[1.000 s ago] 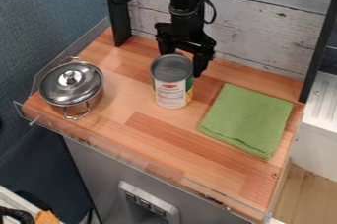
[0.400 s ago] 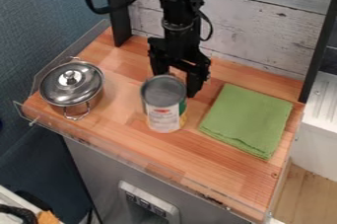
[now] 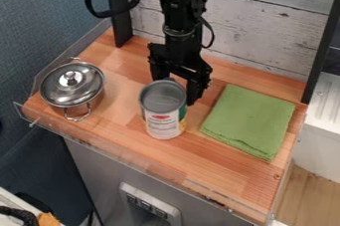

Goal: Moved the can to the lower middle part of the table

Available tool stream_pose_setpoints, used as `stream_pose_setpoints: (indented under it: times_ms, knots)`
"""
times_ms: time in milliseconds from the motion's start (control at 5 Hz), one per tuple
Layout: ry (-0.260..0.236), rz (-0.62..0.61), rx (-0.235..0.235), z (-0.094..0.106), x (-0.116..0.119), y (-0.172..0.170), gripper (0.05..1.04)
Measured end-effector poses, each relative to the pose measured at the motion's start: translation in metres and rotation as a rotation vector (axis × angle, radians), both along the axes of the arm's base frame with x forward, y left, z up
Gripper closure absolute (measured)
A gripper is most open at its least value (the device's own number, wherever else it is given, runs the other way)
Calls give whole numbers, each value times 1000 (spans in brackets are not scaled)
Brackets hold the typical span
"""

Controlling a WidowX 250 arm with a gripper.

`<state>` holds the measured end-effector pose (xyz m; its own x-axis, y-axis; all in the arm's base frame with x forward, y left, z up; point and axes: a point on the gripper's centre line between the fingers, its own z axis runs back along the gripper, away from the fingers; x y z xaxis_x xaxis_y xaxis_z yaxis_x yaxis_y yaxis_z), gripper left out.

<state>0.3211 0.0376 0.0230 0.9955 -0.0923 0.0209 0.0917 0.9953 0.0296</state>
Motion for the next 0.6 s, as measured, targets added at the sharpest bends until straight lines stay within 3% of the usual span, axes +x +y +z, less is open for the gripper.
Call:
stream_pose_setpoints:
  times_ms: [200,400,600]
  knots:
    - [-2,-13,-22,5,2,-4,85]
    - [-69,-25,-43,28,19,-8,85]
    - [-80,-30,-49,34,23,-12,85]
